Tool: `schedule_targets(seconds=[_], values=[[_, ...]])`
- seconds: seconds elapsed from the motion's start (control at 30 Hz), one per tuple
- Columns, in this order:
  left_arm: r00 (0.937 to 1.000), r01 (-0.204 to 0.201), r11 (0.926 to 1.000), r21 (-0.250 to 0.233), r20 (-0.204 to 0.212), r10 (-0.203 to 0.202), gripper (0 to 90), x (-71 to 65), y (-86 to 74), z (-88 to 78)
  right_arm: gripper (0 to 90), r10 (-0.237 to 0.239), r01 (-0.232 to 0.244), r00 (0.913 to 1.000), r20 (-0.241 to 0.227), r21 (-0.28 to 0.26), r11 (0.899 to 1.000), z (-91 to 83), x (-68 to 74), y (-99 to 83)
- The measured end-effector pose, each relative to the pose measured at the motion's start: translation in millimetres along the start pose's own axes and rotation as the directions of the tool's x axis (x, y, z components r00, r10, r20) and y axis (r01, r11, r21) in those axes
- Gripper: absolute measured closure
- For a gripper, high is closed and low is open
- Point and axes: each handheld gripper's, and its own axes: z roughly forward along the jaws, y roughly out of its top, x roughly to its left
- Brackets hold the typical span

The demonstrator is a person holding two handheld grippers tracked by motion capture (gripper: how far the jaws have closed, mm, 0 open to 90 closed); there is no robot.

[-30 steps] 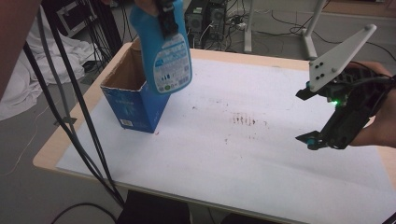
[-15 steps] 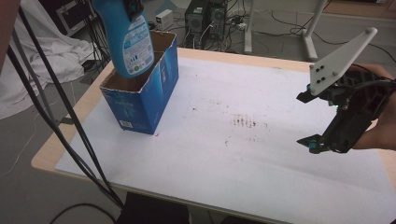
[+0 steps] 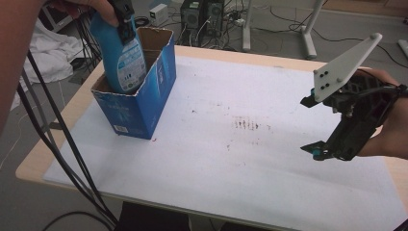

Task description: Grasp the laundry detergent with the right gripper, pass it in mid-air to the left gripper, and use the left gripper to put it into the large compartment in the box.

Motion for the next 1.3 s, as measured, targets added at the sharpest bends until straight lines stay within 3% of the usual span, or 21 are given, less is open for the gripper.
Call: schedule_targets(seconds=[0.13, 0.23, 0.33, 0.37, 0.43, 0.47, 0.57, 0.67, 0.77, 0.9, 0.97, 1.17, 1.3], values=[[0.9959, -0.087, 0.9962, 0.012, 0.027, 0.086, 39.0, 5.0, 3.4, 21.7, 0.9, 0.005, -0.005, 1.0, 0.005, -0.001, 1.0, 0.8, -0.7, -0.1], [0.9846, -0.174, 0.9843, 0.029, 0.021, 0.173, 39.0, 5.8, 5.9, 37.6, 1.0, 0.01, -0.01, 0.9999, 0.006, 0.003, 1.0, 1.3, -0.7, 0.5], [0.9669, -0.255, 0.966, 0.043, 0.016, 0.255, 38.9, 6.0, 7.9, 54.2, 0.9, 0.012, -0.012, 0.9999, 0.006, 0.008, 1.0, 2.7, -0.7, 1.1], [0.9566, -0.291, 0.9556, 0.044, 0.021, 0.291, 38.9, 6.6, 8.5, 59.2, 0.9, 0.013, -0.013, 0.9999, 0.003, 0.01, 1.0, 3.3, -0.7, 1.4], [0.9434, -0.331, 0.9425, 0.043, 0.026, 0.331, 38.9, 5.7, 8.9, 68.3, 0.9, 0.014, -0.014, 0.9999, 0.001, 0.015, 1.0, 4.3, -0.7, 1.8], [0.9309, -0.365, 0.9298, 0.046, 0.024, 0.364, 38.9, 5.3, 9.5, 74.2, 0.9, 0.015, -0.015, 0.9999, 0.0, 0.015, 1.0, 4.7, -0.8, 2.0], [0.9098, -0.415, 0.9087, 0.045, 0.022, 0.415, 38.9, 3.7, 9.8, 87.0, 1.0, 0.019, -0.019, 0.9998, -0.001, 0.023, 1.0, 5.7, -0.7, 2.5], [0.8994, -0.437, 0.8982, 0.046, 0.031, 0.436, 38.9, 4.5, 9.7, 96.4, 0.9, 0.021, -0.021, 0.9998, -0.002, 0.027, 0.999, 6.2, -0.4, 2.8], [0.8807, -0.474, 0.8796, 0.045, 0.033, 0.472, 38.8, 4.1, 9.5, 104.5, 1.0, 0.023, -0.023, 0.9997, -0.003, 0.032, 0.999, 6.9, 0.7, 3.4], [0.8694, -0.494, 0.8693, 0.02, 0.03, 0.493, 38.8, 5.0, 9.2, 109.1, 0.9, 0.026, -0.026, 0.9996, -0.007, 0.035, 0.999, 9.1, 1.6, 4.2], [0.8631, -0.505, 0.8627, 0.031, 0.033, 0.504, 38.7, 5.4, 9.0, 110.1, 0.9, 0.027, -0.026, 0.9996, -0.007, 0.041, 0.999, 10.9, 2.3, 5.4], [0.8608, -0.509, 0.8603, 0.034, 0.036, 0.508, 38.5, 5.3, 8.0, 110.2, 1.0, 0.018, -0.017, 0.9998, -0.008, 0.041, 0.999, 13.3, 3.2, 8.8], [0.8662, -0.499, 0.8659, 0.029, 0.038, 0.498, 36.9, 5.2, 7.1, 108.9, 1.0, 0.015, -0.014, 0.9998, -0.009, 0.043, 0.999, 13.3, 3.2, 8.3]])
